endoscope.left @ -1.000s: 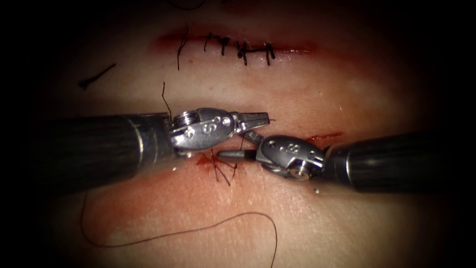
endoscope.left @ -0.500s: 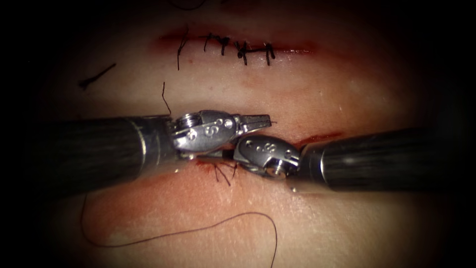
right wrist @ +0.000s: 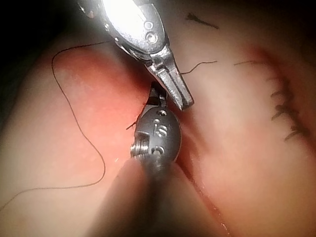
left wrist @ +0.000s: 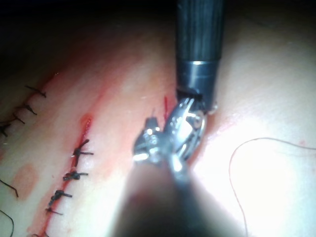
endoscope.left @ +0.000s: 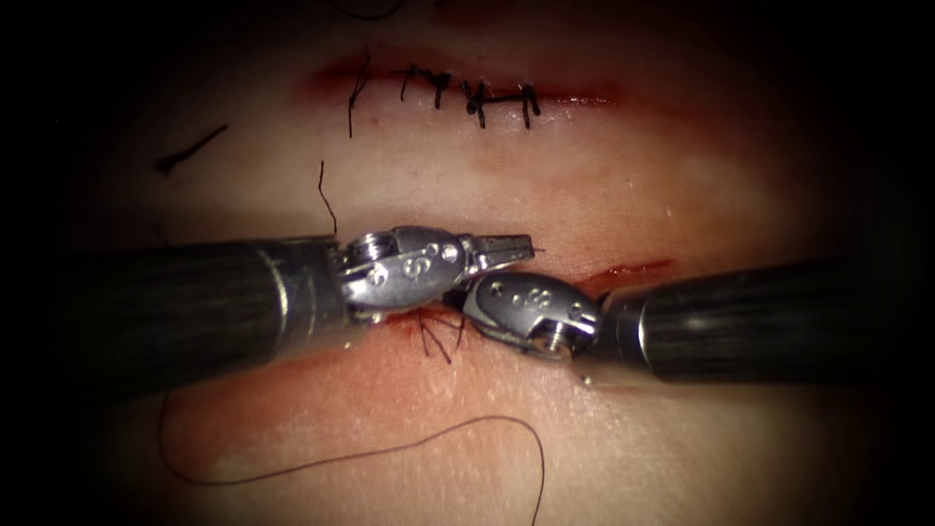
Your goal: Wound Closure
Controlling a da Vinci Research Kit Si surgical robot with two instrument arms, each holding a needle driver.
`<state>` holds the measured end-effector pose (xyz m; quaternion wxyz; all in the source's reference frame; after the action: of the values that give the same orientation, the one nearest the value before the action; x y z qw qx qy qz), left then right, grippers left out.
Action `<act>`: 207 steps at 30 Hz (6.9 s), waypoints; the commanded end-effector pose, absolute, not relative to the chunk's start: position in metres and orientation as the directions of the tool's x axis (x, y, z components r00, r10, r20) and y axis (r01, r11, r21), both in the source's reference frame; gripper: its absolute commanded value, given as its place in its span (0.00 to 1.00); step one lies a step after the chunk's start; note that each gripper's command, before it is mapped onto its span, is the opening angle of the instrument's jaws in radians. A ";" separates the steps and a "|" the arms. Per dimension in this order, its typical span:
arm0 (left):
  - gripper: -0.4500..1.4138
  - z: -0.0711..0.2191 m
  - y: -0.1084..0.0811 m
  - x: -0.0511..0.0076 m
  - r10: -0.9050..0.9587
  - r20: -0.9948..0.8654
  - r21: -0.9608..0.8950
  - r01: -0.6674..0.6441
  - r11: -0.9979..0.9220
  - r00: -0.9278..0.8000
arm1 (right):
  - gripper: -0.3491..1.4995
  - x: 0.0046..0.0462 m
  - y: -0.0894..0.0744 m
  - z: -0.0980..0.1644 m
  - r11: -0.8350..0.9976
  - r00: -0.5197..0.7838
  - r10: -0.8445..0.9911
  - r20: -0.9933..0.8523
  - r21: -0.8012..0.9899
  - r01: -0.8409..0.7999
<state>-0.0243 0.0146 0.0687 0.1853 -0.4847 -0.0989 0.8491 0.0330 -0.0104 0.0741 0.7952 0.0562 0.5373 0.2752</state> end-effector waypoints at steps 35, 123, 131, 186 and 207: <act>0.00 0.069 0.017 -0.0158 0.428 -0.785 -0.328 -0.285 -0.901 -0.447 | 0.99 0.0243 -0.013 0.071 0.821 0.285 0.513 -0.810 0.366 -0.437; 0.00 0.069 0.017 -0.0157 0.424 -0.792 -0.336 -0.267 -0.903 -0.439 | 0.99 0.0261 -0.012 0.073 0.818 0.286 0.521 -0.804 0.376 -0.435; 0.00 0.069 0.017 -0.0122 0.425 -0.793 -0.323 -0.289 -0.901 -0.437 | 0.99 0.0276 -0.012 0.073 0.818 0.277 0.523 -0.806 0.383 -0.429; 0.90 0.095 0.018 0.0047 0.594 -0.746 -0.359 -0.569 -0.740 -0.302 | 0.99 0.0217 -0.015 0.071 0.828 0.294 0.510 -0.808 0.370 -0.421; 0.81 0.090 0.013 0.0164 0.614 -0.700 -0.399 -0.513 -0.760 -0.366 | 0.99 0.0191 -0.017 0.071 0.823 0.301 0.511 -0.805 0.357 -0.442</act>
<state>0.0173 0.0134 0.0882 0.3463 -0.4497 -0.0560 0.8214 0.0185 -0.0158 0.0703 0.8063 0.0309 0.5122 0.2942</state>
